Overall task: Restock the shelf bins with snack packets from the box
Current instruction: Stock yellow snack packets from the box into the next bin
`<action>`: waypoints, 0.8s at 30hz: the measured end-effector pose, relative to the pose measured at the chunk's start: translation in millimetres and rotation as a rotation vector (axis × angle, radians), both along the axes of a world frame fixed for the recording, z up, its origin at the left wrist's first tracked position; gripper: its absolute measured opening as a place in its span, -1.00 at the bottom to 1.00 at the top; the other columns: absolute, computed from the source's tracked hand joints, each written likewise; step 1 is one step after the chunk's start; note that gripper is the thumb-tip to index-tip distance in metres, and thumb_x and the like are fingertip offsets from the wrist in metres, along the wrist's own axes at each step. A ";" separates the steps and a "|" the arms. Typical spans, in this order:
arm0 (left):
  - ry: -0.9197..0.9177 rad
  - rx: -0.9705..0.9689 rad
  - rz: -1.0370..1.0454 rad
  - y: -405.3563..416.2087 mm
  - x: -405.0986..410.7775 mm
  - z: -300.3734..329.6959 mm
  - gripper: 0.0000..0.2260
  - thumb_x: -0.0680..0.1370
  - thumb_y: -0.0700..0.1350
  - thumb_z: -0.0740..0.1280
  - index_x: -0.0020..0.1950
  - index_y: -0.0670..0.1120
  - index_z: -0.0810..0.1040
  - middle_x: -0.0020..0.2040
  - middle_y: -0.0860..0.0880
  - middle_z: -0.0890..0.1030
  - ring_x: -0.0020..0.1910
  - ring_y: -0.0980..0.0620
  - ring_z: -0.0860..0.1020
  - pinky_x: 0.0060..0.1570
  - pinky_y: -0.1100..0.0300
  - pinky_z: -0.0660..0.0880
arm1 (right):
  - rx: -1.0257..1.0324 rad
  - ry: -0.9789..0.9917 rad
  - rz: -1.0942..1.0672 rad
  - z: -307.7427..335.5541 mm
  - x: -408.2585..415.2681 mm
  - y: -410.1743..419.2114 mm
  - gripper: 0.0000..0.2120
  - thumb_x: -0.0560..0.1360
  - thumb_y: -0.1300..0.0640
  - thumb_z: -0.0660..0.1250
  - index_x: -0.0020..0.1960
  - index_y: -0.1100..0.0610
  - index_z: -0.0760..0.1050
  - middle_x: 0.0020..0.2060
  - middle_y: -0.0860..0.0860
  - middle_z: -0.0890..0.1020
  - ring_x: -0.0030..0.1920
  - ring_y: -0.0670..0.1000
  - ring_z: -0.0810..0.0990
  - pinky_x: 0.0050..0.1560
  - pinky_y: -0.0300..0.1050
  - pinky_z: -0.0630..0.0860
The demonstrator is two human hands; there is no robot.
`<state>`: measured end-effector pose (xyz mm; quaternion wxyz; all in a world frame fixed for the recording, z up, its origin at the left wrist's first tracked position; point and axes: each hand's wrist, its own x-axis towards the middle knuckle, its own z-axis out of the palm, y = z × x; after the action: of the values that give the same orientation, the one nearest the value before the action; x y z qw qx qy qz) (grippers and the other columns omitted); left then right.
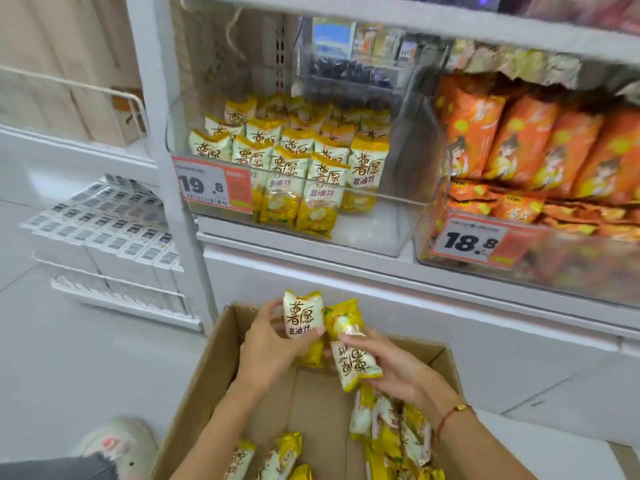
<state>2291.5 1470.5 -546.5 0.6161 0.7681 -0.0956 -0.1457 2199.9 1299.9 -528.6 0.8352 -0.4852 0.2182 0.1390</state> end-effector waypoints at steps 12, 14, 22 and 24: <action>-0.507 -0.231 0.226 -8.4 39.6 181.7 -0.35 0.20 0.44 0.41 0.13 0.06 0.52 0.04 0.09 0.58 0.03 0.04 0.57 0.01 -0.01 0.55 | -1.100 -0.260 0.093 210.5 -13.5 -0.3 -0.47 0.16 -0.12 0.59 0.08 -0.11 0.51 0.02 -0.13 0.60 -0.07 -0.23 0.56 -0.16 -0.45 0.42; -0.493 -0.259 0.255 -6.4 42.0 188.5 -0.37 0.19 0.45 0.38 0.10 0.09 0.51 0.02 0.12 0.57 0.01 0.06 0.56 -0.02 0.02 0.55 | -1.213 -0.375 -0.013 232.2 -14.1 -0.7 -0.51 0.15 -0.10 0.59 0.05 -0.09 0.57 -0.10 -0.13 0.63 -0.15 -0.18 0.58 -0.20 -0.39 0.42; -0.350 -0.186 0.182 3.3 43.3 153.7 -0.55 0.26 0.27 0.47 0.06 0.12 0.55 -0.02 0.06 0.64 -0.08 0.20 0.56 -0.23 0.29 0.44 | -2.021 -0.270 -0.157 280.4 37.6 -12.3 -0.42 0.16 -0.29 0.53 -0.06 0.02 0.38 -0.21 -0.06 0.55 -0.19 -0.03 0.51 -0.27 -0.06 0.38; -0.337 -0.192 0.177 4.4 44.5 151.6 -0.57 0.27 0.25 0.48 0.05 0.12 0.56 -0.02 0.06 0.64 -0.08 0.24 0.56 -0.25 0.33 0.40 | -2.176 -0.229 -0.046 283.0 57.0 -17.9 -0.45 0.19 -0.32 0.51 -0.04 0.00 0.41 -0.13 -0.05 0.46 -0.10 0.05 0.51 -0.23 -0.06 0.37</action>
<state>2336.0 1474.9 -394.9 0.6721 0.7249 -0.1429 0.0490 2256.9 1282.0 -245.7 -0.0226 -0.9693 0.1544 -0.1898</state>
